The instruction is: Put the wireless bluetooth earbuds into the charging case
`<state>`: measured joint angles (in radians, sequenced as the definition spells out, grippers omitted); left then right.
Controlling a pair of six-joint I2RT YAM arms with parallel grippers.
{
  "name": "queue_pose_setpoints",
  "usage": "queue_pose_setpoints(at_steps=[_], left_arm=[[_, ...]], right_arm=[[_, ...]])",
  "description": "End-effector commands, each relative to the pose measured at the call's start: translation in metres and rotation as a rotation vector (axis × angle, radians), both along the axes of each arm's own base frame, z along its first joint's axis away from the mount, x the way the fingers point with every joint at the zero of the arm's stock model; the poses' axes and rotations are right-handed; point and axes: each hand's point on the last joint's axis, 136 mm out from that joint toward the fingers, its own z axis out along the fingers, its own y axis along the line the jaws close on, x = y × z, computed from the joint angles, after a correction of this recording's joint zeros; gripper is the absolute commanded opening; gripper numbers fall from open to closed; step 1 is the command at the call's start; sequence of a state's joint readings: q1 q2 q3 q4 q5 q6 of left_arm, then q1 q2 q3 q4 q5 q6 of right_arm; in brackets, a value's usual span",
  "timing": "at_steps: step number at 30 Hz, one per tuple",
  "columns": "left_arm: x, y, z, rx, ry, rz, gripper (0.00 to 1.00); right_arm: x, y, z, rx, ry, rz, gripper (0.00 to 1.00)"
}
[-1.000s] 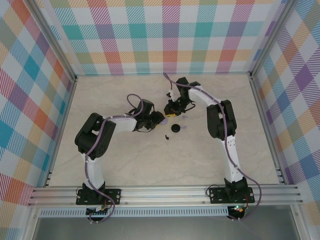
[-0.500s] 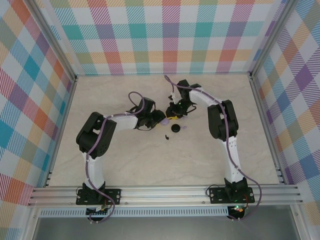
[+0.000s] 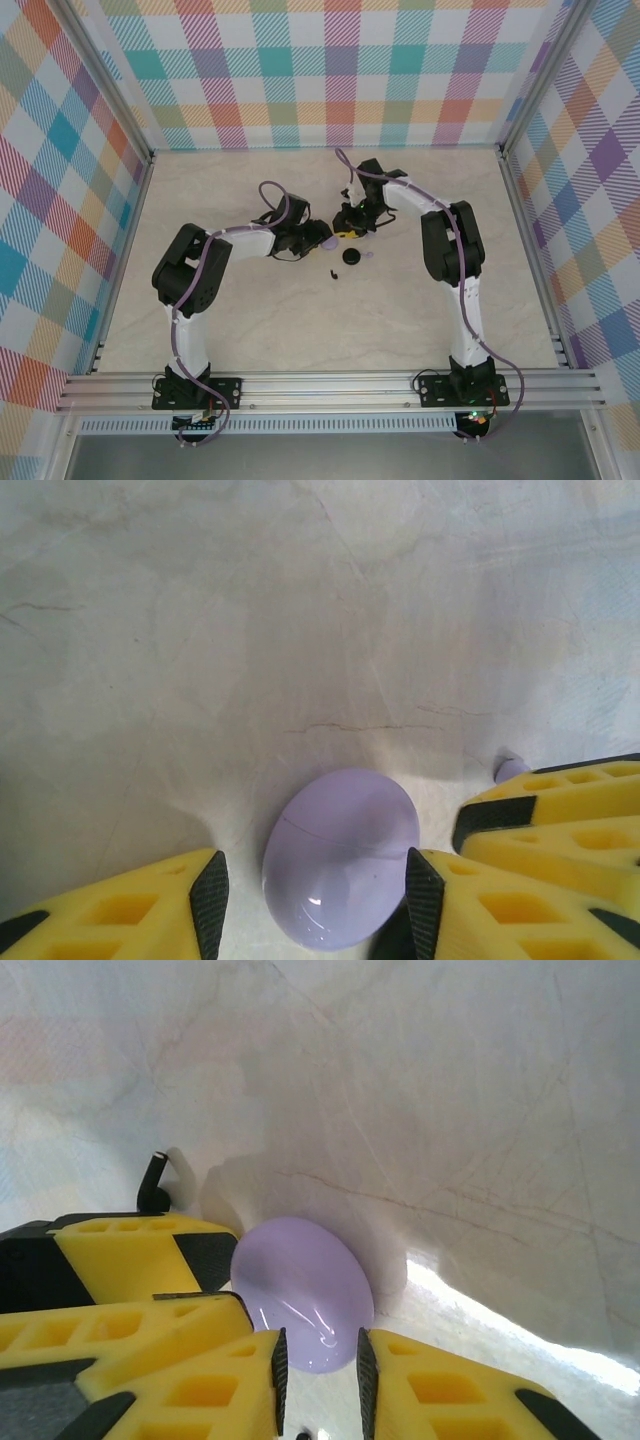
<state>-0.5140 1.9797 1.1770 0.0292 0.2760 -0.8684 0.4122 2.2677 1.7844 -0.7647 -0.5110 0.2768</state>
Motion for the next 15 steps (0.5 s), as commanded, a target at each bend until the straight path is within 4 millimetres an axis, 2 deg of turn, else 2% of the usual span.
queue_pose_setpoints(at_steps=[1, 7, 15], left_arm=[[0.007, -0.004, 0.014, -0.035, -0.026, -0.037, 0.5], [0.009, 0.002, 0.01, -0.029, -0.014, -0.024, 0.49], [0.01, -0.003, 0.005, -0.044, -0.004, -0.049, 0.45]], right_arm=[[0.001, 0.003, 0.016, 0.044, -0.003, -0.034, 0.27], [-0.001, 0.003, 0.01, 0.045, 0.017, -0.053, 0.27], [-0.001, 0.004, 0.005, 0.052, 0.032, -0.055, 0.24]])
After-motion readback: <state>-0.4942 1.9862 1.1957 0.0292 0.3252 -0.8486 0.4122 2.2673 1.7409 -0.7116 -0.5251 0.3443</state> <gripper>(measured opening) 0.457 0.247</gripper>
